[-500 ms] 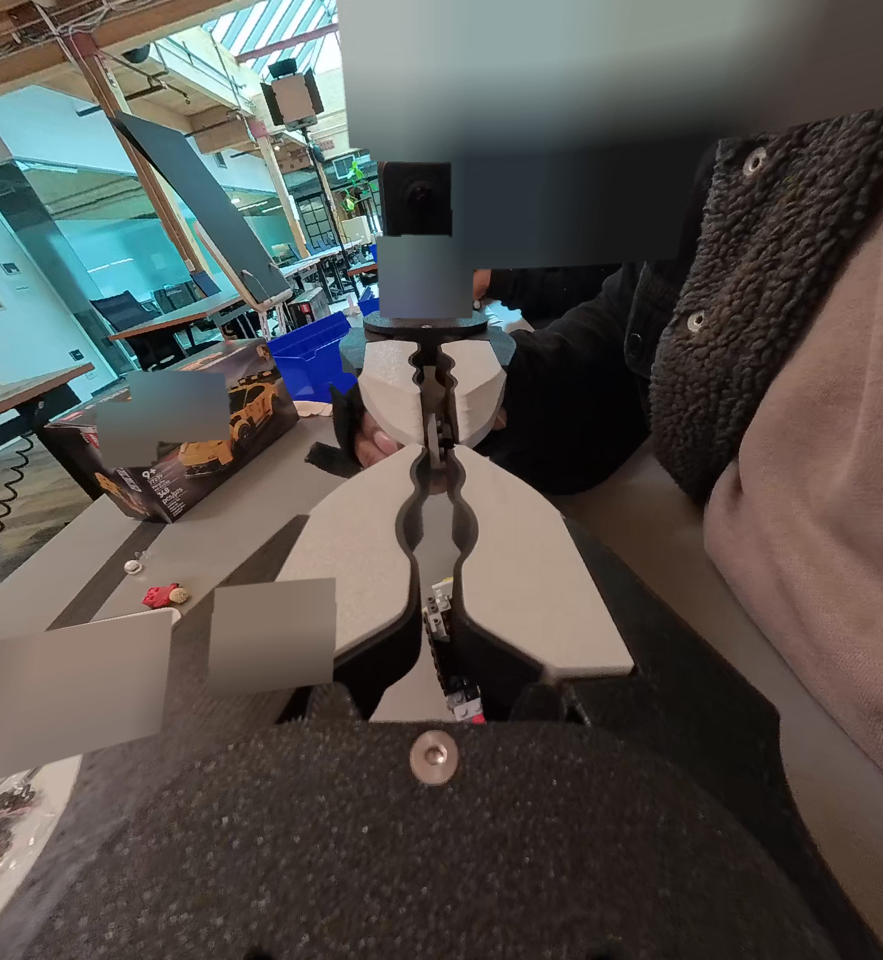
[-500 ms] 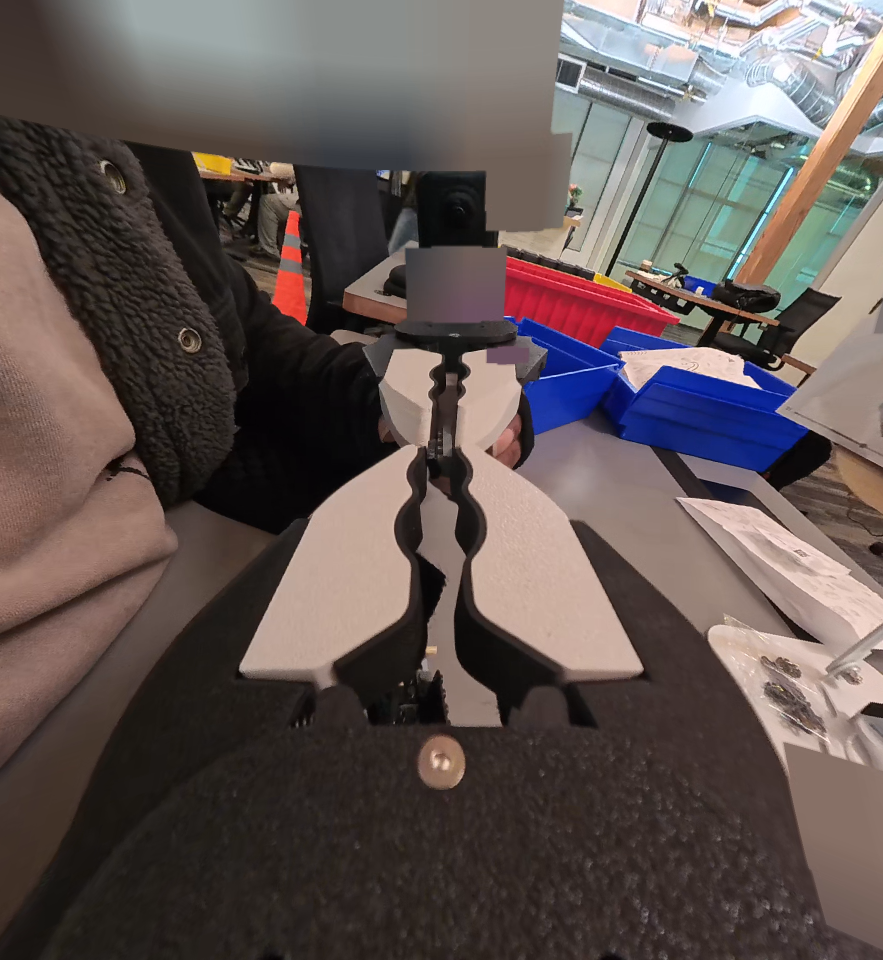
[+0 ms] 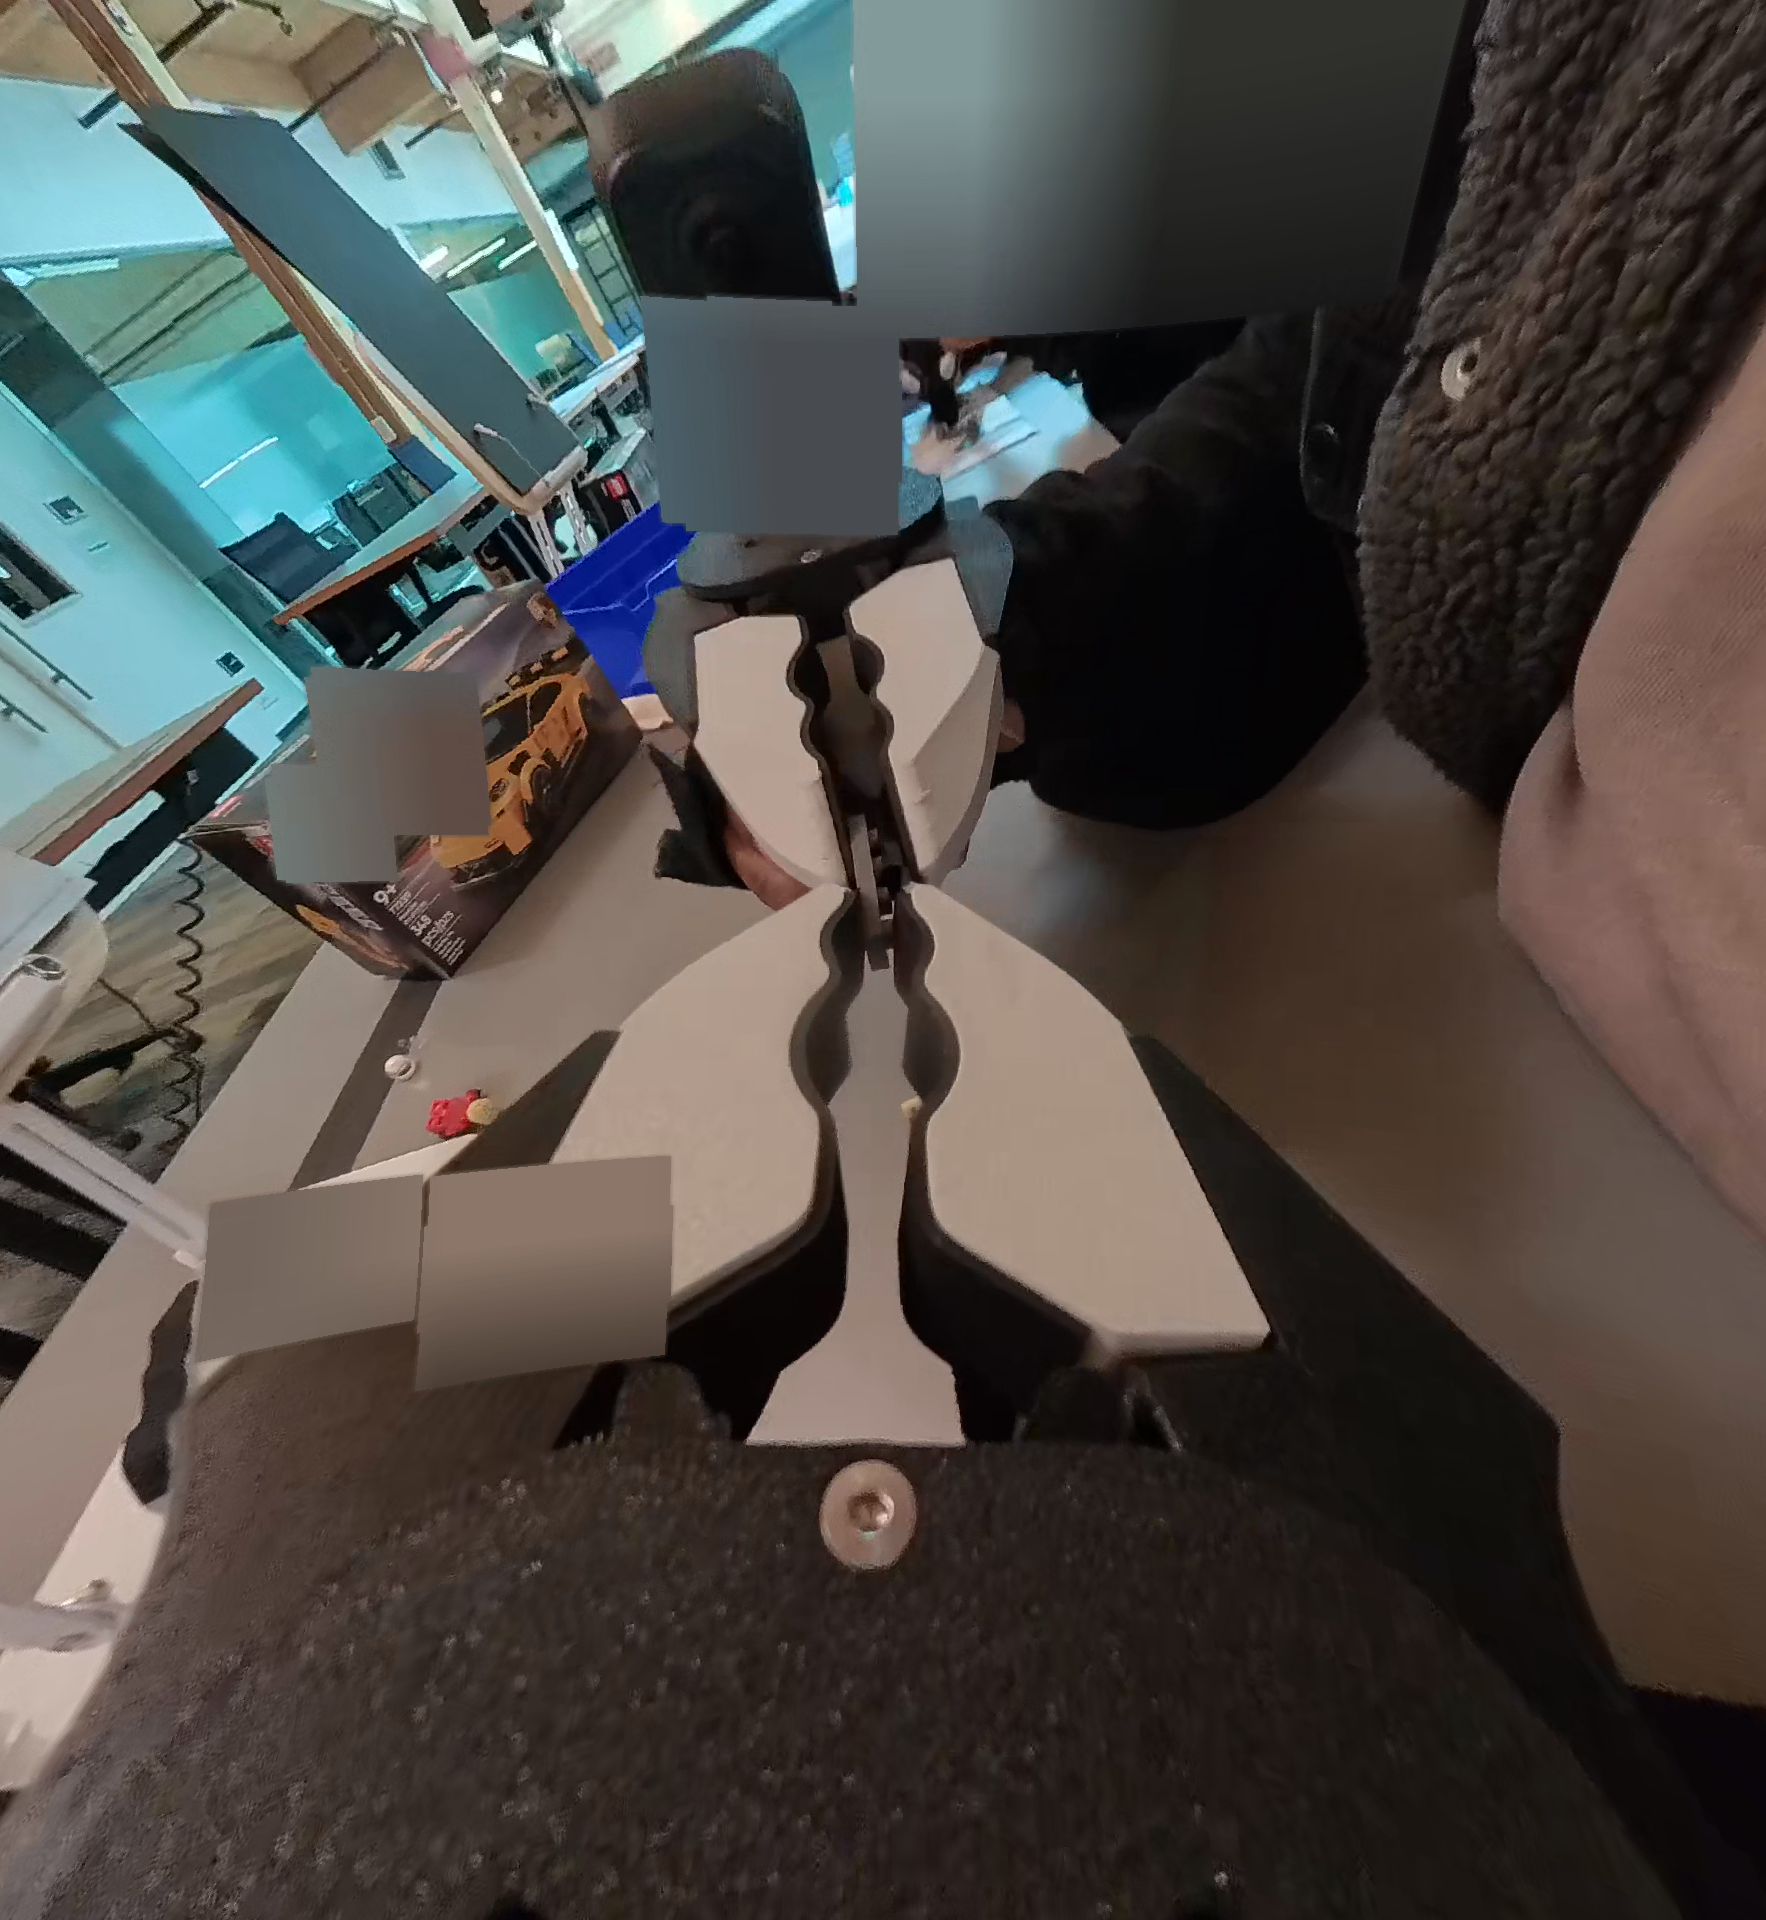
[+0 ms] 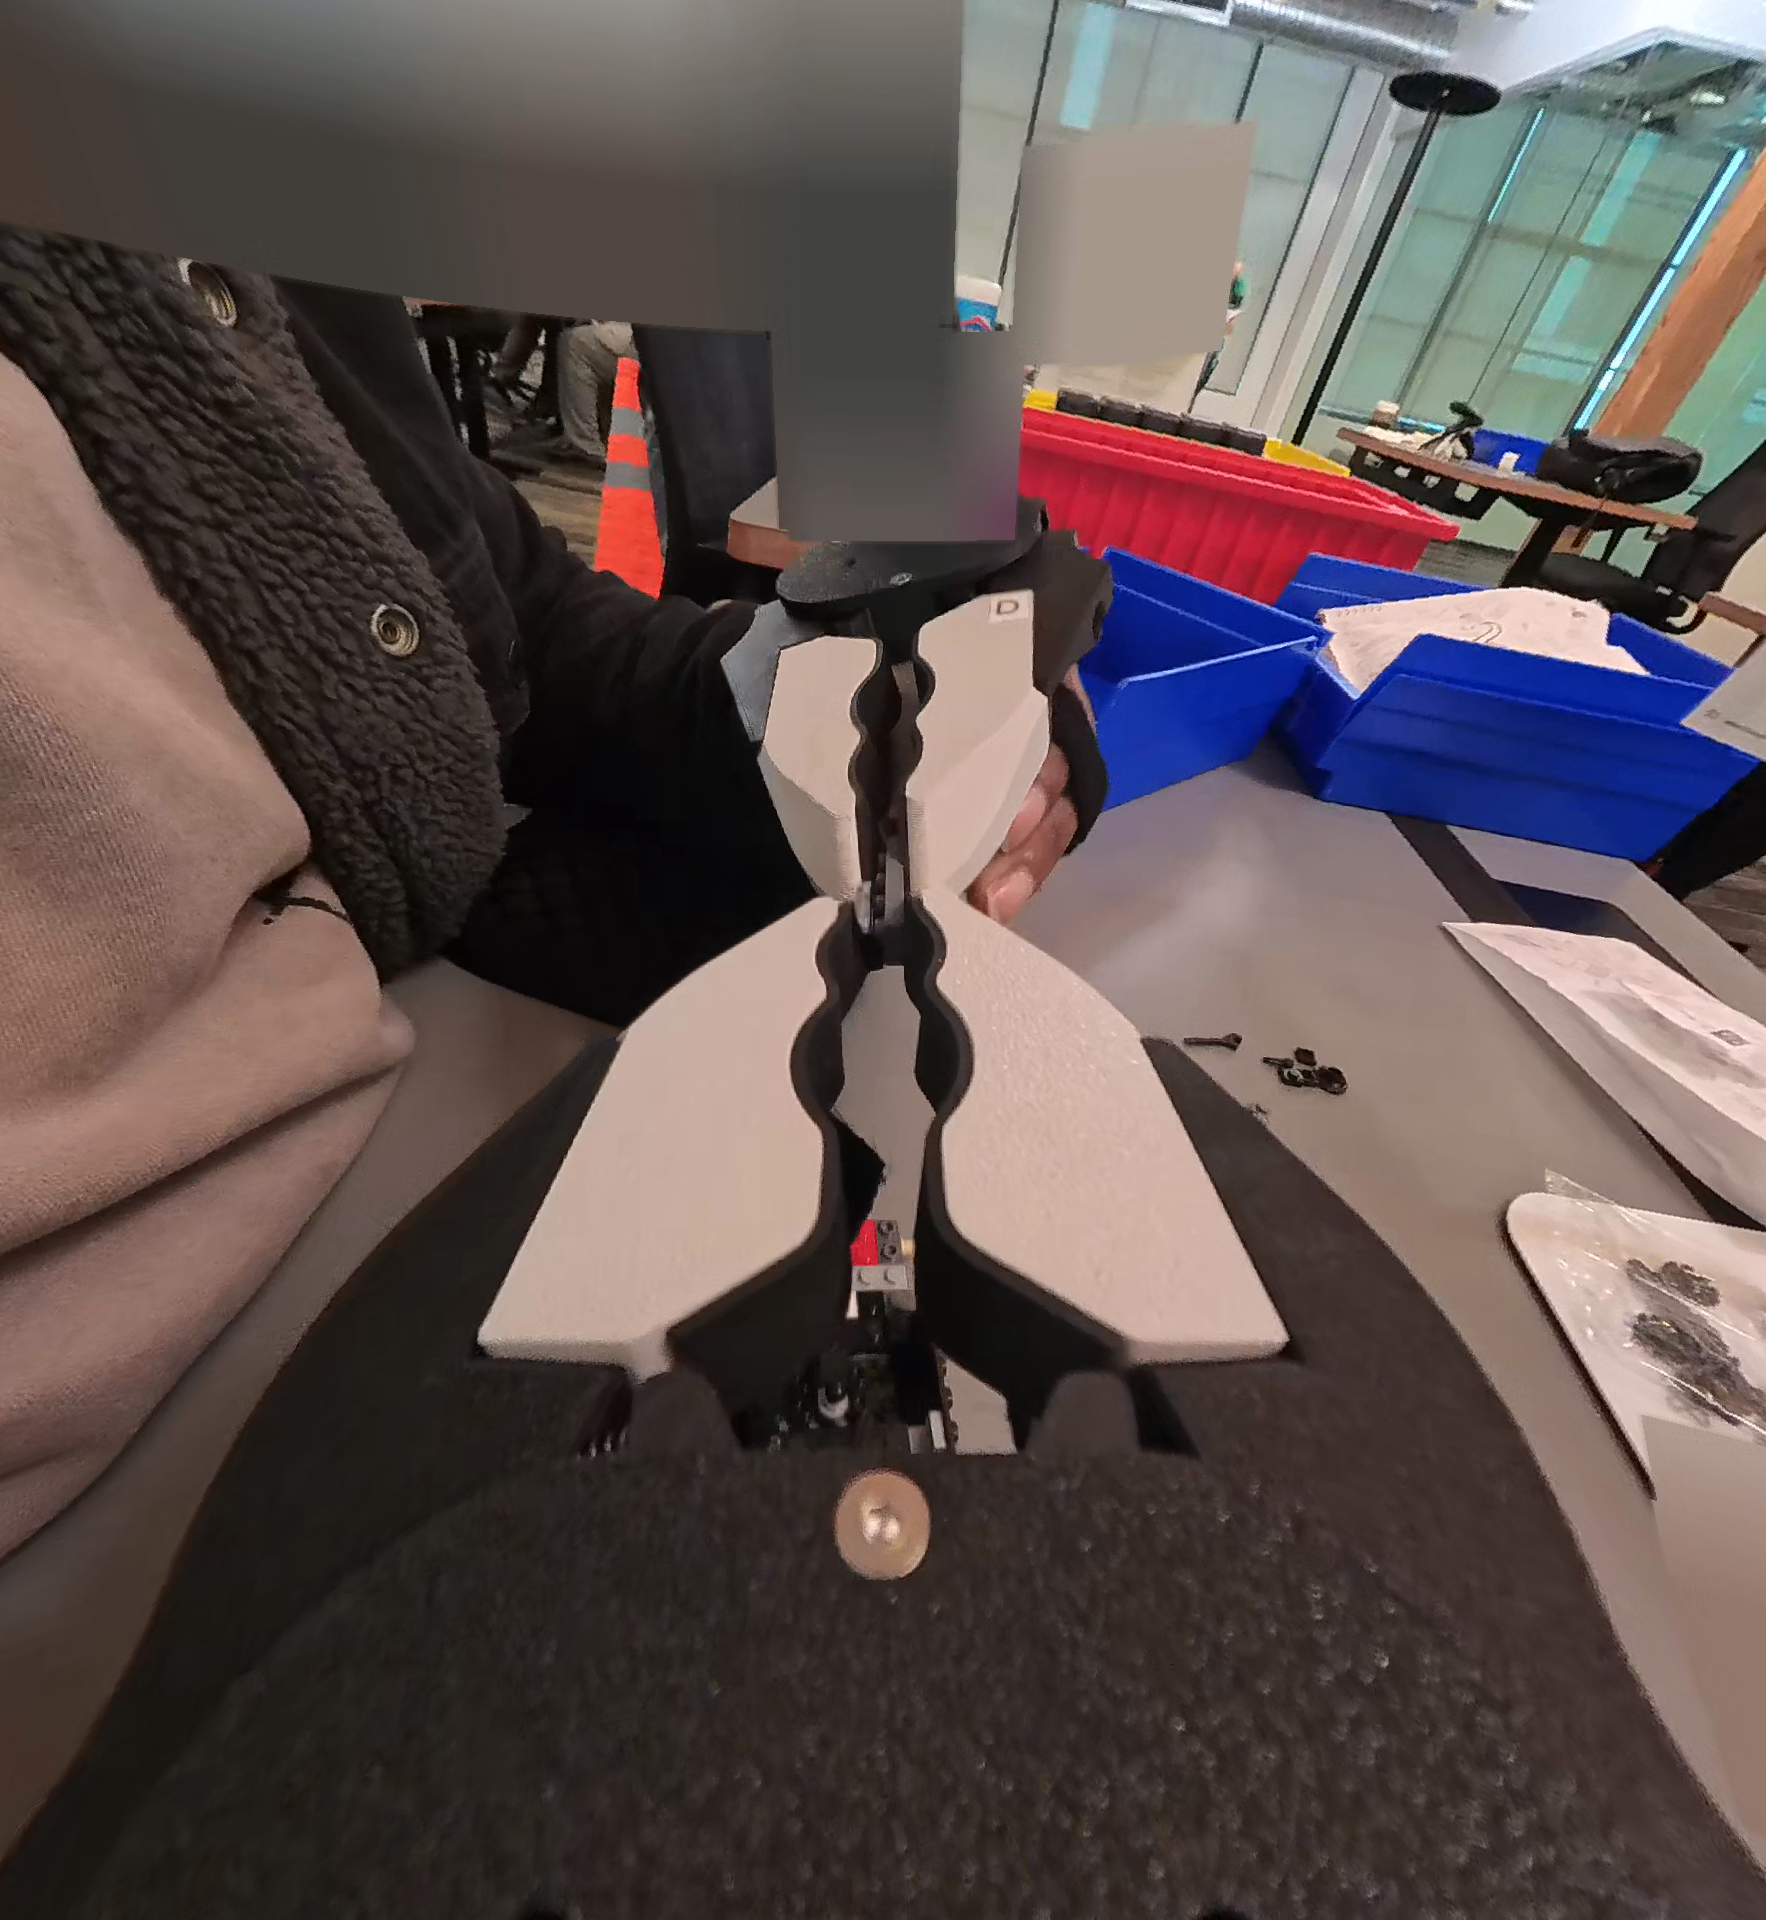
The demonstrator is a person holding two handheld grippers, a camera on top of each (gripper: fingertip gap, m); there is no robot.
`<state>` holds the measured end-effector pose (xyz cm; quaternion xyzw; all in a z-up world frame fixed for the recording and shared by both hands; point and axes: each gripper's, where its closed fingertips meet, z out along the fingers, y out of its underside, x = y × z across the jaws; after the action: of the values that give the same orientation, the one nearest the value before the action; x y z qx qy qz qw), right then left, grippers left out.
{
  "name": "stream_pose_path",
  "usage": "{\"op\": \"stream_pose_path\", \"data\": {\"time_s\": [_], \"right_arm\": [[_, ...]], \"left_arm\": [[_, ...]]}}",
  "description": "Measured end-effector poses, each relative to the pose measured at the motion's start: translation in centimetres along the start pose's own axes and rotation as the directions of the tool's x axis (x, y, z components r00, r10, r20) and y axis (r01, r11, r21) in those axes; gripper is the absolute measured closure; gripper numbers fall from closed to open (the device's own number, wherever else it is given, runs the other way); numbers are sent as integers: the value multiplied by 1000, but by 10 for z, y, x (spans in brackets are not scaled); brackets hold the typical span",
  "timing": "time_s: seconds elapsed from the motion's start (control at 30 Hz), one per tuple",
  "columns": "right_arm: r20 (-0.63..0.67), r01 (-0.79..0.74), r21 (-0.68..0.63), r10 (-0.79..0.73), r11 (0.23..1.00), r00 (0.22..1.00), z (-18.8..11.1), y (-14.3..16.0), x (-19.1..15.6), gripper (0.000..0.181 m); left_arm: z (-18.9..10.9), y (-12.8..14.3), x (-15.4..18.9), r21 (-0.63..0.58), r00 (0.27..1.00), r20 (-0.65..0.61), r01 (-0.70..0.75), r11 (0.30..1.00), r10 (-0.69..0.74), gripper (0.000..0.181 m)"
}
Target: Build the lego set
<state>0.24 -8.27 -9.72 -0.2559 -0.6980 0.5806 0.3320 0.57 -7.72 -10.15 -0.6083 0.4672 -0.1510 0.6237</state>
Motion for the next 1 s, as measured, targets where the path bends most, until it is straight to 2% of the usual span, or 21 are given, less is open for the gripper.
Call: {"op": "stream_pose_path", "data": {"time_s": [0.33, 0.57, 0.63, 0.73, 1.0], "right_arm": [[-13, 19, -28, -19, 999, 1000, 2, 1, 0, 173], [-1, -53, -17, 53, 998, 999, 3, 4, 1, 173], [4, -55, -19, 55, 998, 998, 3, 6, 1, 173], [-61, -2, -59, -1, 998, 998, 4, 10, 8, 172], [-32, 9, -69, -11, 998, 999, 4, 11, 2, 172]], "left_arm": [[-1, 4, 1, -91, 996, 25, -87, 992, 89, 175], [-1, 8, 0, -96, 996, 22, -82, 992, 84, 175], [0, 9, 0, -79, 1000, 9, -23, 997, 23, 175], [0, 15, -4, -69, 998, 2, 60, 996, -60, 176], [1, 13, 0, -107, 1000, 8, -21, 994, 22, 176]]}}
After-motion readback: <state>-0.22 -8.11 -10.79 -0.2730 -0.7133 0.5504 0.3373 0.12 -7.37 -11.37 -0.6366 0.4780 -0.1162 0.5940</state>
